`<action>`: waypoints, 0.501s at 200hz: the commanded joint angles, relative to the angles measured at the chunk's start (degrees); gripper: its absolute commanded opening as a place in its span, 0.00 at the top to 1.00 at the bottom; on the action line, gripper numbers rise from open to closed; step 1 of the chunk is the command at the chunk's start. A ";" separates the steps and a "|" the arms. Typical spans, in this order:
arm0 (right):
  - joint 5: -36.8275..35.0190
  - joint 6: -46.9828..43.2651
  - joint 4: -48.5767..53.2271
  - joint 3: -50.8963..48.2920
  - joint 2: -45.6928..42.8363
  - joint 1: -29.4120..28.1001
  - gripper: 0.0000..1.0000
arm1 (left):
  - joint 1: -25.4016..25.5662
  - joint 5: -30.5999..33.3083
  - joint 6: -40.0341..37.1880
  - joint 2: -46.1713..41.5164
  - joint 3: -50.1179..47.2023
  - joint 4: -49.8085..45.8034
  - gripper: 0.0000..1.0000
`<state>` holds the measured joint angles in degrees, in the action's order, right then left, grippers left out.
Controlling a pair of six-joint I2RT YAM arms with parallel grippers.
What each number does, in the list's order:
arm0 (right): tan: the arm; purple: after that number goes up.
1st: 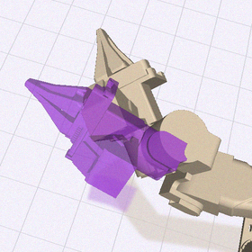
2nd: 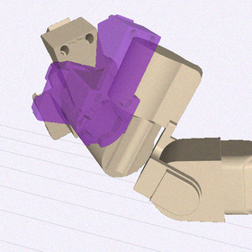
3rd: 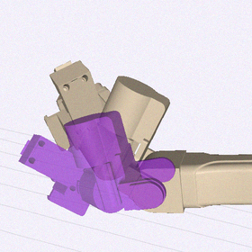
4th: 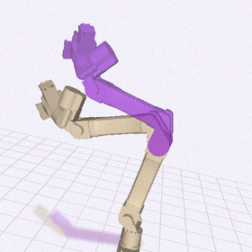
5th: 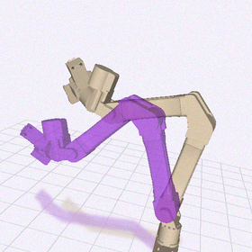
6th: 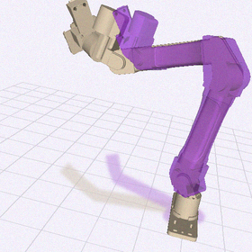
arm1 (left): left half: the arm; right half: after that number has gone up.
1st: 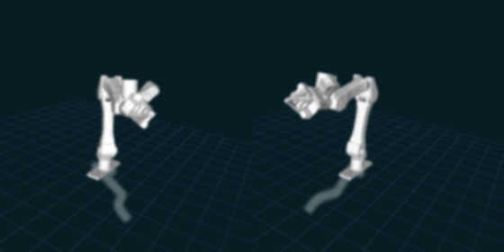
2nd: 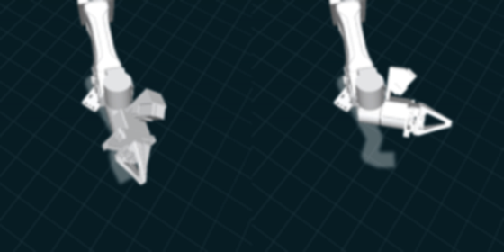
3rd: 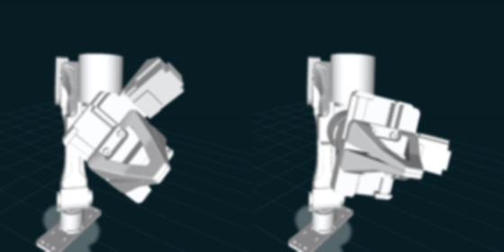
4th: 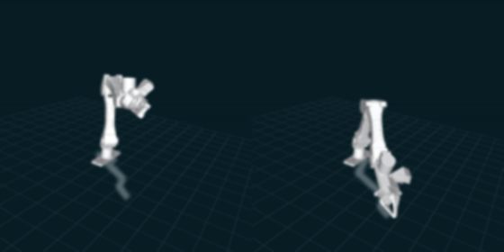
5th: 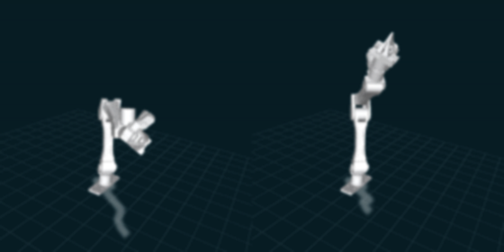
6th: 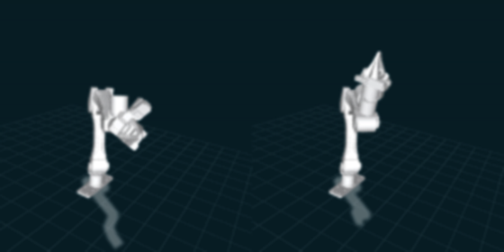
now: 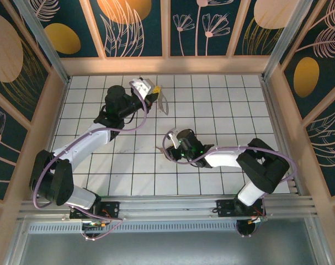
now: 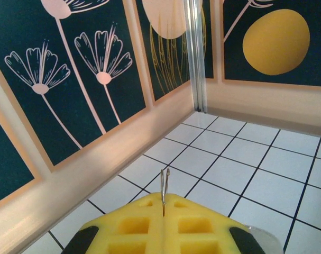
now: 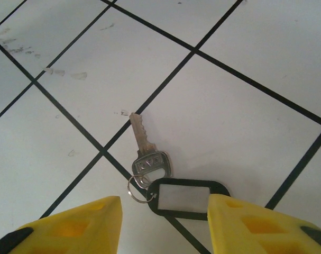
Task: Put the keys on the keyring
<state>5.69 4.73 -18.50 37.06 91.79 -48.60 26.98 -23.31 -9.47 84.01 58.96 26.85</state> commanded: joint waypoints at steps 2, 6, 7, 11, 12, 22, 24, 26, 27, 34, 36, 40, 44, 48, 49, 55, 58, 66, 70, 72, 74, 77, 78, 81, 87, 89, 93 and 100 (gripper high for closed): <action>2.15 -4.33 2.44 2.81 1.41 0.00 0.56 | -0.59 -0.50 1.56 -0.69 -0.07 3.59 1.00; 2.05 -4.44 2.57 3.04 1.65 0.00 0.56 | -0.61 -0.60 1.65 -0.61 -0.07 3.56 1.00; 2.00 -4.50 2.58 3.07 1.73 0.00 0.56 | -0.57 -0.64 1.65 -0.60 -0.07 3.56 1.00; 1.96 -4.62 2.55 3.21 1.93 0.00 0.56 | -0.61 -0.72 1.63 -0.60 0.01 3.56 1.00; 1.95 -4.63 2.57 3.25 1.92 0.00 0.56 | -0.61 -0.75 1.64 -0.60 0.06 3.56 1.00; 1.92 -4.88 2.75 3.73 2.44 0.00 0.56 | -0.70 -0.93 1.74 -0.51 0.14 3.63 1.00; 1.95 -4.95 2.76 3.86 2.61 0.00 0.56 | -0.70 -0.94 1.74 -0.51 0.11 3.60 1.00; 1.95 -4.98 2.88 3.95 2.69 0.00 0.56 | -0.70 -0.99 1.74 -0.45 0.11 3.61 1.00; 1.95 -5.08 2.91 4.06 2.74 0.00 0.56 | -0.70 -1.01 1.74 -0.43 0.10 3.59 1.00; 2.08 -5.32 3.19 4.49 3.08 0.00 0.56 | -0.71 -1.03 1.87 -0.34 0.28 3.58 1.00; 2.12 -5.39 3.25 4.62 3.25 0.00 0.56 | -0.77 -1.03 1.84 -0.34 0.28 3.56 1.00; 2.19 -5.51 3.38 4.88 3.43 0.00 0.56 | -0.79 -1.10 1.79 -0.27 0.28 3.61 1.00; 2.28 -5.60 3.52 5.14 3.69 0.00 0.56 | -0.79 -1.05 1.91 -0.25 0.35 3.61 1.00; 2.30 -5.76 3.58 5.32 3.87 0.00 0.56 | -0.79 -1.20 1.92 -0.17 0.38 3.56 1.00; 2.30 -5.82 3.61 5.36 3.90 0.00 0.56 | -0.79 -1.20 1.92 -0.12 0.42 3.56 1.00; 2.38 -5.94 3.73 5.63 4.29 0.00 0.56 | -0.79 -1.27 1.92 -0.08 0.50 3.65 1.00; 2.47 -6.04 3.79 5.77 4.44 0.00 0.56 | -0.85 -1.27 1.92 -0.07 0.54 3.55 1.00; 2.57 -6.34 4.06 6.20 4.90 0.00 0.56 | -0.87 -1.29 1.92 0.06 0.67 3.47 1.00; 2.49 -6.39 4.25 6.34 5.12 0.00 0.56 | -0.88 -1.29 1.90 0.10 0.76 3.39 1.00; 2.44 -6.47 4.33 6.42 5.28 0.00 0.56 | -0.88 -1.34 1.85 0.10 0.77 3.43 1.00; 2.40 -6.53 4.32 6.48 5.41 0.00 0.56 | -0.88 -1.38 1.90 0.13 0.80 3.35 1.00; 2.33 -6.57 4.34 6.57 5.57 0.00 0.56 | -0.89 -1.39 1.91 0.17 0.85 3.31 1.00; 2.32 -6.57 4.30 6.60 5.63 0.00 0.56 | -0.93 -1.43 1.87 0.18 0.87 3.30 1.00; 2.24 -6.67 4.35 6.66 5.77 0.00 0.56 | -0.96 -1.47 1.89 0.21 0.94 3.30 1.00; 2.24 -6.75 4.45 6.79 6.01 0.00 0.56 | -0.97 -1.54 1.87 0.19 0.97 3.21 1.00; 2.22 -6.86 4.49 6.84 6.12 0.00 0.56 | -0.97 -1.56 1.86 0.21 0.98 3.19 1.00; 2.18 -6.97 4.53 6.95 6.20 0.00 0.56 | -0.97 -1.56 1.81 0.28 1.03 3.05 1.00; 2.26 -7.14 4.83 7.11 6.49 0.00 0.56 | -1.07 -1.56 1.82 0.35 1.12 3.02 1.00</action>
<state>7.20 -0.40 -15.59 42.30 96.79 -48.60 26.39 -23.55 -8.47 84.12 58.96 26.89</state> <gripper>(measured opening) 0.441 0.044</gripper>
